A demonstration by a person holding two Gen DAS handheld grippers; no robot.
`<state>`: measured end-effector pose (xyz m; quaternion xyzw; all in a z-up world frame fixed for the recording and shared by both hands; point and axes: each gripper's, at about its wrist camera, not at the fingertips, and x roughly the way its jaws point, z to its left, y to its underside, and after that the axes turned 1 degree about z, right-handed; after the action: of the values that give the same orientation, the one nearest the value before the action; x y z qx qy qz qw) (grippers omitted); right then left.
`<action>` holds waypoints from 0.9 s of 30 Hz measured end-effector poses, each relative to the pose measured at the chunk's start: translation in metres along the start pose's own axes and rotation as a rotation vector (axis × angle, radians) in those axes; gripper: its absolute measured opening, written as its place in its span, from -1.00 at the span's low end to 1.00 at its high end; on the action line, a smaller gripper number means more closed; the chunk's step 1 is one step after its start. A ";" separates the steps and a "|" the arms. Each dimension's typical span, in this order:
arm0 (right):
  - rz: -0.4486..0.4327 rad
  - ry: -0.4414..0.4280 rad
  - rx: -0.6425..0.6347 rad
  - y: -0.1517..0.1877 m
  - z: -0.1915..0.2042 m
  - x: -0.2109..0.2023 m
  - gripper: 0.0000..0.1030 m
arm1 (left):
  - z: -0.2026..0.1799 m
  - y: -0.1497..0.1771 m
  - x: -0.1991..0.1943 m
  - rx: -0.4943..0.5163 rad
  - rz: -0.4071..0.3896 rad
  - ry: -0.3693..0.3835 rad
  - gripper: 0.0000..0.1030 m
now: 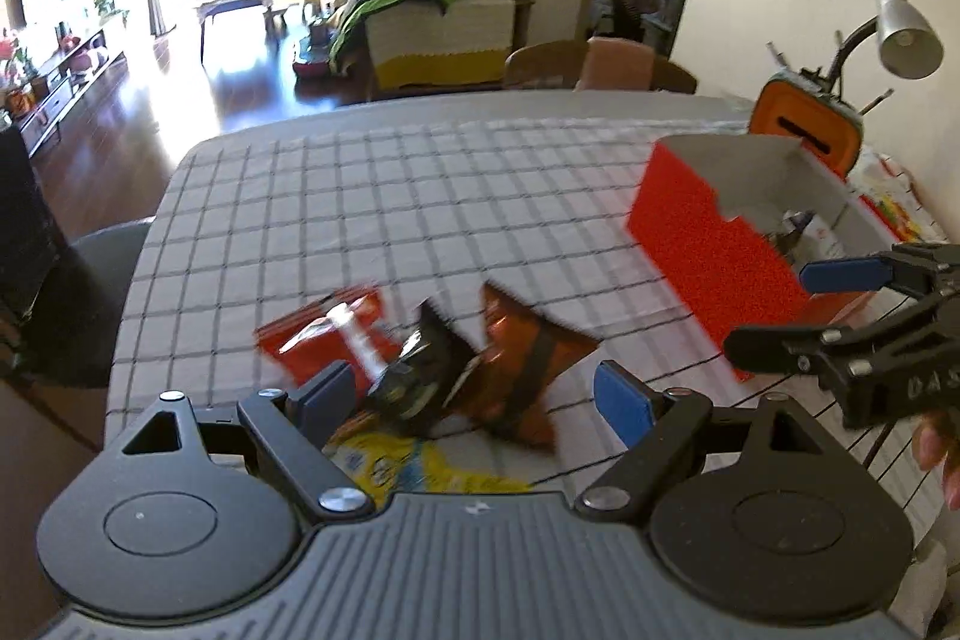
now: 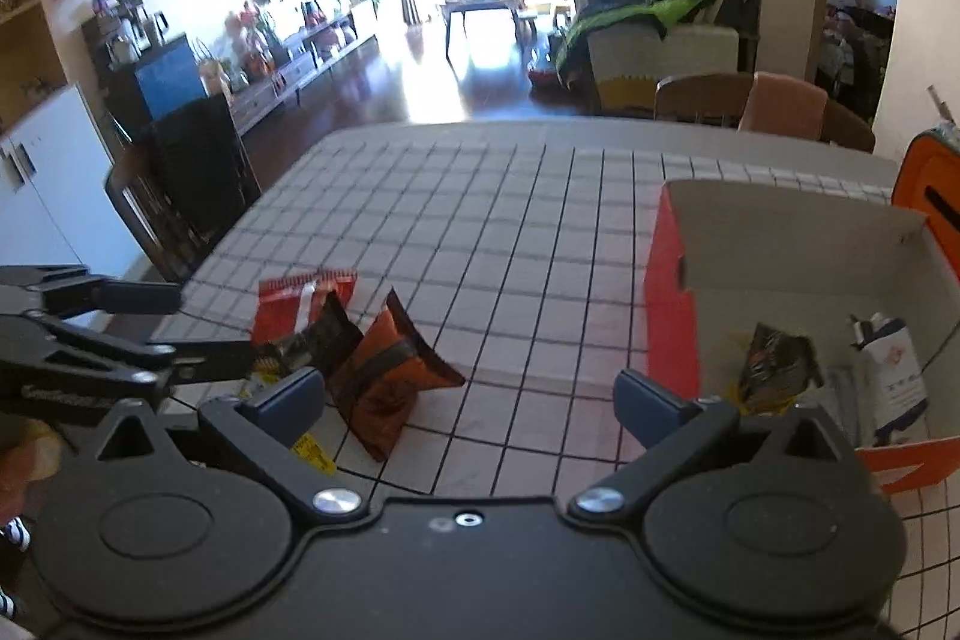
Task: Organize snacks
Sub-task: 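Move both tools back over the remaining snacks, then grasp the small teal candy with the left tool while the right tool grasps the orange striped packet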
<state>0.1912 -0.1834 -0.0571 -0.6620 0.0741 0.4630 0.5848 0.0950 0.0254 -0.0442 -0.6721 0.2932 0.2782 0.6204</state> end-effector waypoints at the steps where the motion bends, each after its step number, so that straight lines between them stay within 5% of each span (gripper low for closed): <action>1: 0.010 0.012 0.002 0.000 0.004 0.005 1.00 | 0.005 0.004 0.000 -0.003 0.007 -0.004 0.69; 9: 0.073 0.026 0.002 0.006 0.028 0.035 1.00 | 0.038 0.038 0.010 -0.021 0.074 -0.011 0.69; 15: 0.128 0.046 0.030 0.006 0.042 0.061 0.92 | 0.030 0.060 0.019 0.071 0.103 0.022 0.69; 23: 0.188 0.092 0.047 -0.004 0.053 0.098 0.83 | 0.020 0.063 0.030 0.127 0.124 0.053 0.68; 27: 0.186 0.096 0.151 -0.011 0.049 0.110 0.70 | 0.017 0.060 0.033 0.169 0.126 0.066 0.68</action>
<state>0.2344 -0.0898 -0.1207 -0.6275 0.1978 0.4764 0.5832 0.0723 0.0375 -0.1104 -0.6065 0.3775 0.2689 0.6460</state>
